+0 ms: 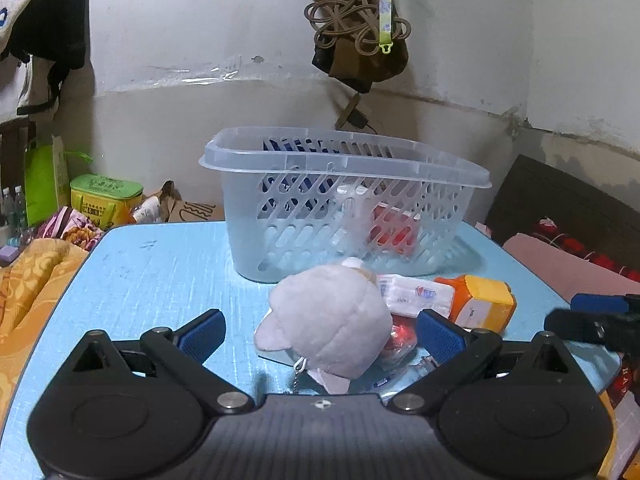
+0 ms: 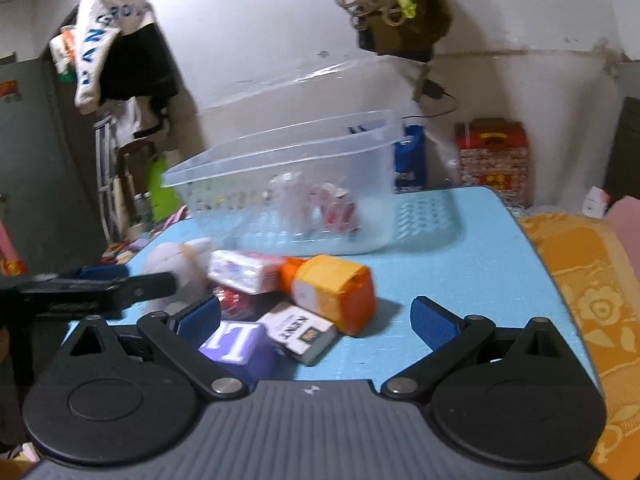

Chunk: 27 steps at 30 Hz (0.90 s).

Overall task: Organize objects
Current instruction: 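Grasp the grey plush toy with left gripper while right reaches toward the purple Lu box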

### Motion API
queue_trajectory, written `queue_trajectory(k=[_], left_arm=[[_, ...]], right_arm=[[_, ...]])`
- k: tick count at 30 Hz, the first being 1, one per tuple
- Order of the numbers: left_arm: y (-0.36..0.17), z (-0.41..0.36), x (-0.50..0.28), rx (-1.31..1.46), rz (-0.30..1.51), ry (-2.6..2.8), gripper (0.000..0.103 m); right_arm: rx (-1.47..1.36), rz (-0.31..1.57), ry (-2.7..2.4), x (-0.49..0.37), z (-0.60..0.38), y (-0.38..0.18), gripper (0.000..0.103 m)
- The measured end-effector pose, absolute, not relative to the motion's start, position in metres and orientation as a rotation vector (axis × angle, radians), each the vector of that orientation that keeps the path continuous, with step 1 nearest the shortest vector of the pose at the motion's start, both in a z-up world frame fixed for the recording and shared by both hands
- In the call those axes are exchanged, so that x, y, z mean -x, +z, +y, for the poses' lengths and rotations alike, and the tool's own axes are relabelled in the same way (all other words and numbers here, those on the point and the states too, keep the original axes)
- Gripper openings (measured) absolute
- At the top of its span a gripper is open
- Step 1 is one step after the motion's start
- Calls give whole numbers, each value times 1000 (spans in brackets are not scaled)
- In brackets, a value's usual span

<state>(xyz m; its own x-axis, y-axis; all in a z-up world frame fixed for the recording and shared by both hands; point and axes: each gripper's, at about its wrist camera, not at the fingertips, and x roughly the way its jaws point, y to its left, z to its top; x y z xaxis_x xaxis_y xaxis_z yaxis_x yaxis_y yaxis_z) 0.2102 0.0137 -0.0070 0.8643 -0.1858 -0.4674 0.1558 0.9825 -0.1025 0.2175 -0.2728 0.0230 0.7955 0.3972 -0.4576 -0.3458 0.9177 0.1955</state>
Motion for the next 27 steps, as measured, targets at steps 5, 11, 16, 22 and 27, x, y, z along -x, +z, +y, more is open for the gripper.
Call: queue_trajectory(k=[5, 11, 16, 22, 27], left_arm=[[-2, 16, -216, 107, 476, -168, 102], [-7, 20, -225, 113, 505, -153, 97], [-9, 30, -227, 145, 508, -147, 97], [-10, 27, -226, 126, 509, -152, 97], [-10, 15, -226, 91, 509, -201, 74]], right_arm=[[-52, 524, 467, -214, -255, 21, 103], [103, 572, 529, -213, -216, 3, 91], [170, 565, 514, -214, -200, -6, 84], [170, 597, 492, -218, -199, -9, 63], [164, 600, 479, -217, -200, -7, 62]])
